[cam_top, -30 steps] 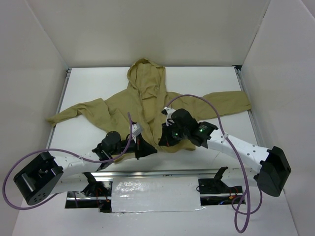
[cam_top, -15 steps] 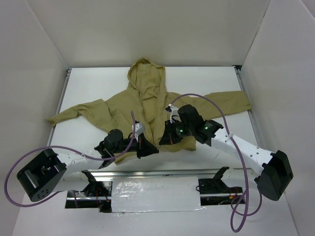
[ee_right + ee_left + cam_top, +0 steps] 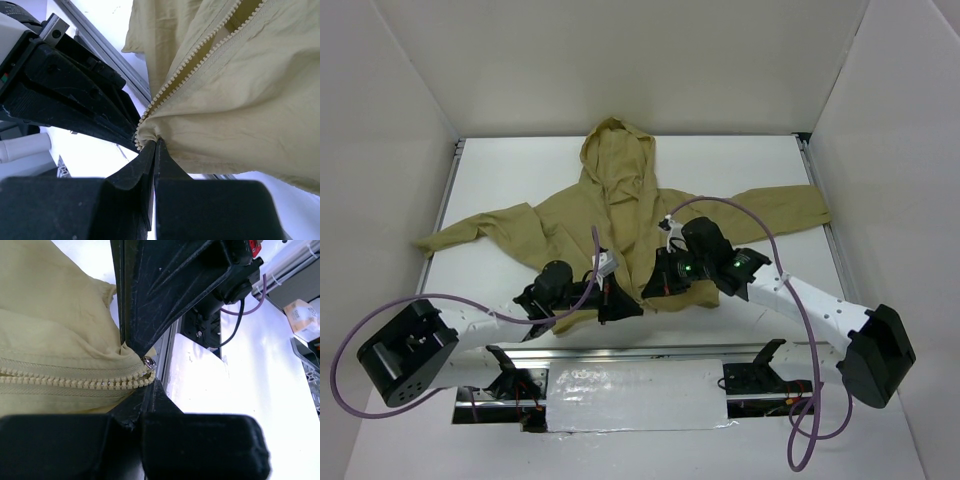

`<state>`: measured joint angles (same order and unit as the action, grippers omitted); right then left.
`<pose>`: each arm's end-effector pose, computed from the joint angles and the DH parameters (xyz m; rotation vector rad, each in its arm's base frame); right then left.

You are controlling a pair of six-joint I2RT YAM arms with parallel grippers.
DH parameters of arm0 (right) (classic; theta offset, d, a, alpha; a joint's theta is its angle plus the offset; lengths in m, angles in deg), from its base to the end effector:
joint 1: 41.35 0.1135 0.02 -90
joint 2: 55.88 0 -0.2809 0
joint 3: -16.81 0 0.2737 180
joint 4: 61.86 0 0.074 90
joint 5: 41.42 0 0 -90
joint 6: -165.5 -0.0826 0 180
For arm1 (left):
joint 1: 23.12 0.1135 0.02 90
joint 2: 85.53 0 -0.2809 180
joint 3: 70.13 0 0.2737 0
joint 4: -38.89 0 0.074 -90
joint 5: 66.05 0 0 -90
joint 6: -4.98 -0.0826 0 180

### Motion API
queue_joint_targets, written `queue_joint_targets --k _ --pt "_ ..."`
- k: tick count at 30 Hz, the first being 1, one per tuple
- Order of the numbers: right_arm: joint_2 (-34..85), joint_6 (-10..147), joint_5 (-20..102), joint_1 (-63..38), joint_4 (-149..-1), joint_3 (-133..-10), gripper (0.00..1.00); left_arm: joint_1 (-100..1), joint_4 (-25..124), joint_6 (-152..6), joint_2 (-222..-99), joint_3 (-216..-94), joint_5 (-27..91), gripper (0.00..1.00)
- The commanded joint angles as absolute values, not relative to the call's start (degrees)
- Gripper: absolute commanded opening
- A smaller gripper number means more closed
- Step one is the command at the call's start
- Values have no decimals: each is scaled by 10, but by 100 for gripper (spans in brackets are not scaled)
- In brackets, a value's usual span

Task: Zip up the jacket

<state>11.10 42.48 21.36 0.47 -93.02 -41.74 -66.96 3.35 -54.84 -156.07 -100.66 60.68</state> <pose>0.1943 0.2245 0.2379 -0.4680 2.4303 1.1761 0.1647 -0.2267 0.1915 0.7557 1.7053 -1.4654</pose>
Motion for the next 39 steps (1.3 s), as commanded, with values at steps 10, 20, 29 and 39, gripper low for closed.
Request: queue_joint_targets --k 10,20,29,39 --pt "76 359 214 -42 -874 -434 0 -676 12 -573 -1611 -1046 692 0" --pt "105 433 203 -40 -839 -381 0 -672 125 -587 -1555 -1049 542 0" --pt "147 454 202 -40 -818 -345 1 -673 124 -544 -1599 -1034 499 40" --pt "191 449 198 -39 -786 -318 29 -672 134 -540 -1576 -1015 470 69"
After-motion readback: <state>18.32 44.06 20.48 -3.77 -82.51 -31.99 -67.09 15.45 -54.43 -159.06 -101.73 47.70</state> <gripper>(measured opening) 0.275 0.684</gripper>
